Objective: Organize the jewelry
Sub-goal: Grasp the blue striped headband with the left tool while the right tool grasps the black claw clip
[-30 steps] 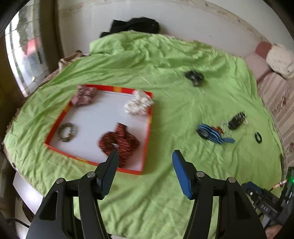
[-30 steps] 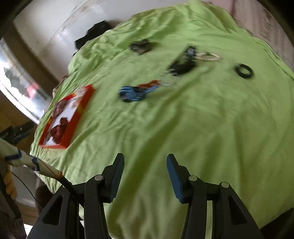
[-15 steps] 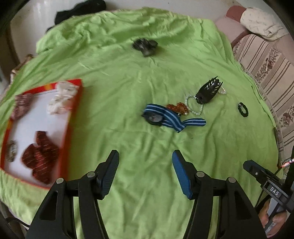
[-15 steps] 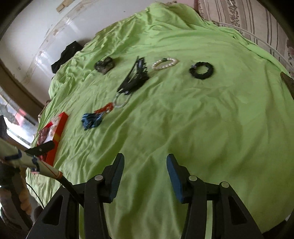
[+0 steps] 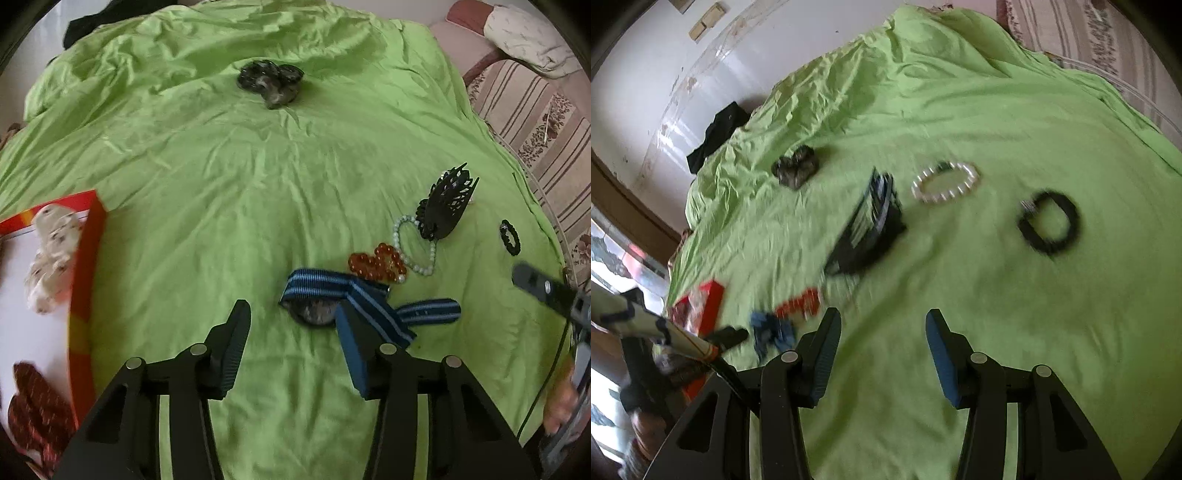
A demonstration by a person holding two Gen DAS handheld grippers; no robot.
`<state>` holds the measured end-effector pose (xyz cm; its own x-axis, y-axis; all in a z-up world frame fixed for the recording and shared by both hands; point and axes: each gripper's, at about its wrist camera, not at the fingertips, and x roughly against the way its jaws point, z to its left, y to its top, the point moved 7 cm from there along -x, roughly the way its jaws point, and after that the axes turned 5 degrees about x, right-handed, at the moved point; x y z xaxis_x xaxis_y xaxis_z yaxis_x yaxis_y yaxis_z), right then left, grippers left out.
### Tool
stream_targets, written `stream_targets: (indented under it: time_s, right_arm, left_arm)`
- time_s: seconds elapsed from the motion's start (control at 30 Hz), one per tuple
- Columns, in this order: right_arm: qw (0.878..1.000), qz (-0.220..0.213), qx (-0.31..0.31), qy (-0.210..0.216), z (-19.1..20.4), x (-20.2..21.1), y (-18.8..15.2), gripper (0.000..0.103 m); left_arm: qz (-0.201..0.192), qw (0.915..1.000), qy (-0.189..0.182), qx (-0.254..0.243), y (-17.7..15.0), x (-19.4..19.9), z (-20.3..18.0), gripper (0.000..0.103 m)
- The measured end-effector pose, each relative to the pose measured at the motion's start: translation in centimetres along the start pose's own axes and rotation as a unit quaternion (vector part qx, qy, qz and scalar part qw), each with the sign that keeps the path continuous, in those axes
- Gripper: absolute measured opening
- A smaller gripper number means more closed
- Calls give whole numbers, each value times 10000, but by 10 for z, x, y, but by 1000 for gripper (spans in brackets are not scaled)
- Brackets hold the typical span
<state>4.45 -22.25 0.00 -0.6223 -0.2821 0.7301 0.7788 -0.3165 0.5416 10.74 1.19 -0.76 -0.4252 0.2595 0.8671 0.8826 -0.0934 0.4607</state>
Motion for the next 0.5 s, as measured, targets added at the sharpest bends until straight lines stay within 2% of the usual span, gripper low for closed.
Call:
stream_targets:
  time_s: [0.13, 0.33, 0.5]
  right_arm:
    - [10000, -48, 4, -37, 4, -16, 19, 55]
    - [10000, -14, -74, 26, 11, -33, 34, 58]
    - [9999, 35, -133, 1, 14, -47, 41, 66]
  left_arm:
    - [60, 9998, -214, -6, 4, -11, -1, 46]
    - [132, 9994, -306, -41, 5, -20, -2, 46]
    - [142, 9992, -380, -41, 4, -24, -3, 46]
